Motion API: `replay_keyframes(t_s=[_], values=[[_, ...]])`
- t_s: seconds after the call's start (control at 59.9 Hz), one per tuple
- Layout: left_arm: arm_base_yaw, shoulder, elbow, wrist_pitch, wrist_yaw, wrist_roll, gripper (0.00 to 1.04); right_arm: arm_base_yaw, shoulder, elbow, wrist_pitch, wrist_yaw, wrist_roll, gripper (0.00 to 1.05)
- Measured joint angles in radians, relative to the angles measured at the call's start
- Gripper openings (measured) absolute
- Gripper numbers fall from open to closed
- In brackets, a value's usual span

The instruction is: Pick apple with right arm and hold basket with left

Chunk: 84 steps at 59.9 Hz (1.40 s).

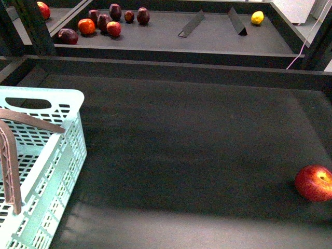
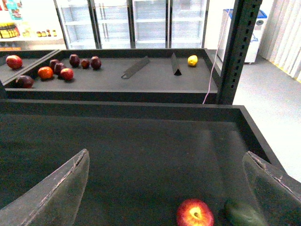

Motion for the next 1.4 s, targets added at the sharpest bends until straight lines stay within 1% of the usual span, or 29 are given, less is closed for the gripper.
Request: replay_keyframes(t_s=[0.668, 0.701, 0.718, 0.751, 0.768, 0.785, 0.868, 0.952, 1.019, 1.102, 1.169, 1.219, 1.403], values=[[0.000, 0.000, 0.000, 0.000, 0.000, 0.000, 0.98, 0.000, 0.000, 0.000, 0.000, 0.000, 0.000, 0.96], [0.014, 0.015, 0.011, -0.038, 0.051, -0.033, 0.98, 0.000, 0.000, 0.000, 0.000, 0.000, 0.000, 0.96], [0.030, 0.033, 0.028, -0.086, 0.106, -0.058, 0.98, 0.000, 0.000, 0.000, 0.000, 0.001, 0.000, 0.96], [0.081, 0.118, 0.073, -0.175, 0.237, -0.175, 0.98, 0.000, 0.000, 0.000, 0.000, -0.002, 0.000, 0.96], [0.093, 0.143, 0.080, -0.175, 0.259, -0.202, 0.98, 0.000, 0.000, 0.000, 0.000, -0.001, 0.000, 0.96], [0.109, 0.175, 0.092, -0.167, 0.272, -0.248, 0.98, 0.000, 0.000, 0.000, 0.000, -0.001, 0.000, 0.96], [0.152, 0.255, 0.124, -0.102, 0.317, -0.329, 0.98, 0.000, 0.000, 0.000, 0.000, 0.000, 0.000, 0.96], [0.232, 0.372, 0.159, 0.002, 0.396, -0.418, 0.98, 0.000, 0.000, 0.000, 0.000, 0.000, 0.000, 0.96], [0.323, 0.504, 0.181, 0.102, 0.479, -0.521, 0.98, 0.000, 0.000, 0.000, 0.000, 0.000, 0.000, 0.96], [0.422, 0.680, 0.197, 0.209, 0.549, -0.653, 0.98, 0.000, 0.000, 0.000, 0.000, 0.000, 0.000, 0.96], [0.476, 0.824, 0.206, 0.291, 0.555, -0.756, 0.98, 0.000, 0.000, 0.000, 0.000, 0.000, 0.000, 0.96], [0.499, 0.928, 0.213, 0.348, 0.554, -0.807, 0.98, 0.000, 0.000, 0.000, 0.000, 0.000, 0.000, 0.96], [0.512, 1.238, 0.274, 0.511, 0.518, -0.940, 0.98, 0.000, 0.000, 0.000, 0.000, 0.000, 0.000, 0.96]])
